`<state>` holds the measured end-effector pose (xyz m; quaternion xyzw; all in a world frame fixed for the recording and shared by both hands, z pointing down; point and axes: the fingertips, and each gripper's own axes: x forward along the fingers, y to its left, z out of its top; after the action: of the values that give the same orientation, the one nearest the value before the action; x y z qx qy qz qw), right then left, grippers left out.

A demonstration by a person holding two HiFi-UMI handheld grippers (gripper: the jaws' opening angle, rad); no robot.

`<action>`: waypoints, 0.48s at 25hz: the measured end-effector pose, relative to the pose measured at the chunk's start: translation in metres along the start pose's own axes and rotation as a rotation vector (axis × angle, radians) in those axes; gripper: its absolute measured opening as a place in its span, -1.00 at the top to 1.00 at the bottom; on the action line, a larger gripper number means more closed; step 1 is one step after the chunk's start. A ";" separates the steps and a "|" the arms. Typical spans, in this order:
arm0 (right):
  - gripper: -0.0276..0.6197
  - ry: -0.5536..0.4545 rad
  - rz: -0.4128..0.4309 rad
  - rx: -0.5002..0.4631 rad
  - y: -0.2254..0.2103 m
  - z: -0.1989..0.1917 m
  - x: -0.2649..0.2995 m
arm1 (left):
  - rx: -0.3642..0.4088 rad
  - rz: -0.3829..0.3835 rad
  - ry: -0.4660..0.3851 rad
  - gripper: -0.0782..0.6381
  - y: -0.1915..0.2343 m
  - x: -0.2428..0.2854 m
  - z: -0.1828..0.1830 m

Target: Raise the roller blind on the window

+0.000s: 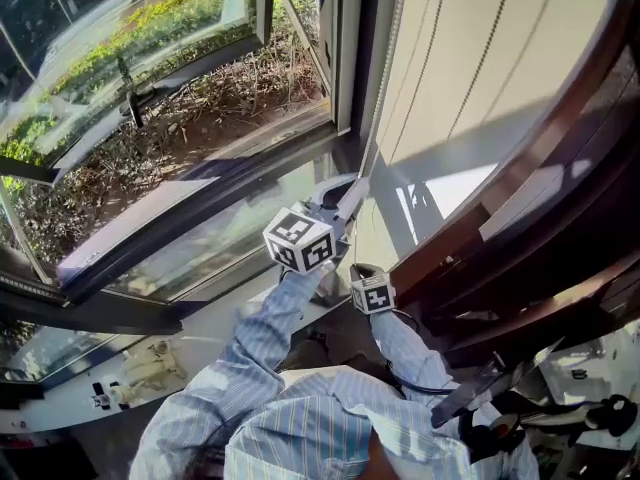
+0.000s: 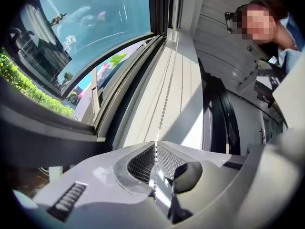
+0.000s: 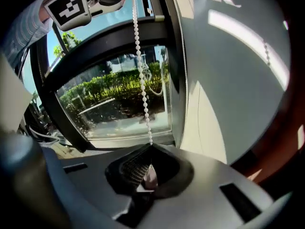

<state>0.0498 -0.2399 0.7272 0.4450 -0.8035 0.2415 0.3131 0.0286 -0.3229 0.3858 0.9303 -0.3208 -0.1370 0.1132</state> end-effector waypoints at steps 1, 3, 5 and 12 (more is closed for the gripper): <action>0.90 0.029 -0.002 -0.004 0.000 -0.012 0.001 | -0.006 0.008 0.005 0.75 0.002 -0.003 -0.009; 0.90 0.027 -0.016 -0.047 0.000 -0.016 -0.007 | -0.043 0.003 -0.001 0.75 0.005 -0.008 -0.017; 0.89 -0.091 -0.007 -0.094 0.004 0.015 -0.032 | -0.069 -0.019 0.011 0.75 0.003 -0.009 -0.016; 0.72 -0.827 0.154 -0.127 0.026 0.290 -0.253 | -0.072 -0.024 0.005 0.75 0.003 -0.011 -0.013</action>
<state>0.0471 -0.2778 0.3437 0.4230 -0.9056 0.0153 -0.0278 0.0235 -0.3167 0.4008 0.9299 -0.3041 -0.1474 0.1456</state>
